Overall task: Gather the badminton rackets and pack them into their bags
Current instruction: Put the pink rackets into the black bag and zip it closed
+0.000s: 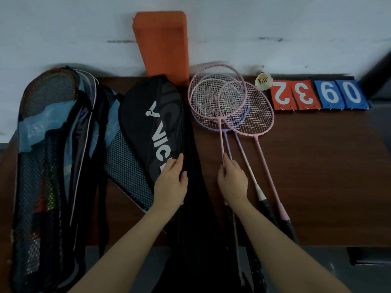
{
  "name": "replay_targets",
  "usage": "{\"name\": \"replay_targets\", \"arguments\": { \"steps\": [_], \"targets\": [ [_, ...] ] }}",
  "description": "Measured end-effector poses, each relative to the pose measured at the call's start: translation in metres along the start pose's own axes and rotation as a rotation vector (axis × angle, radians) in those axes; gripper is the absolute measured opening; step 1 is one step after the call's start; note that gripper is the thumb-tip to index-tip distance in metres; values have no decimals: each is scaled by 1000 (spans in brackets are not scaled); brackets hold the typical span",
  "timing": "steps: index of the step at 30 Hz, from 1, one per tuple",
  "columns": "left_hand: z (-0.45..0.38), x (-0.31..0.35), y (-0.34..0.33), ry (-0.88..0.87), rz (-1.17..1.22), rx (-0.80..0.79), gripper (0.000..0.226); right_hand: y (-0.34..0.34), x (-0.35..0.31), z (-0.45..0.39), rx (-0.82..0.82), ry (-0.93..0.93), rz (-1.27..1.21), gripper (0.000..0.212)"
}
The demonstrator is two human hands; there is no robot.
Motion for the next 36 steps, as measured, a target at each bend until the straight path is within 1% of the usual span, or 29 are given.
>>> {"name": "replay_targets", "arguments": {
  "steps": [2, 4, 7, 11, 13, 16, 19, 24, 29, 33, 36],
  "targets": [
    [-1, 3, 1, -6, 17, -4, 49, 13, 0, 1, 34, 95, -2, 42],
    [-3, 9, -1, -27, 43, -11, 49, 28, 4, -1, 54, 136, 8, 42],
    [-6, 19, -10, -42, 63, -17, 49, 46, 23, -1, 51, 106, 38, 42],
    [-9, 32, -22, -49, 77, -22, 48, 65, 60, 4, 11, -61, 76, 41],
    [-10, 37, -27, -39, 78, -22, 48, 70, 73, 4, -7, -87, 127, 43],
    [-13, 45, -34, -20, 90, -26, 48, 73, 84, -3, -27, -51, 155, 46],
    [-14, 56, -42, -4, 120, -25, 49, 73, 92, -8, -30, -9, 169, 44],
    [-14, 64, -58, -1, 85, -70, 48, 81, 99, -1, -34, 31, -13, 40],
    [-14, 64, -66, 20, 31, -88, 47, 88, 108, -1, -95, 115, -22, 41],
    [-15, 66, -67, 34, 16, -94, 48, 86, 115, -14, -132, 85, 21, 42],
    [-15, 65, -68, 48, 4, -96, 48, 80, 117, -15, -125, 32, 34, 40]
  ]
}}
Point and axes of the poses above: each hand's wrist, its own z-axis away from the middle knuckle, its own y-axis out of the back of the hand, x = y × z, the point moved 5 cm from there along -z, towards the middle knuckle, and after that the axes turned 4 degrees about -z, right-handed, at the moved point
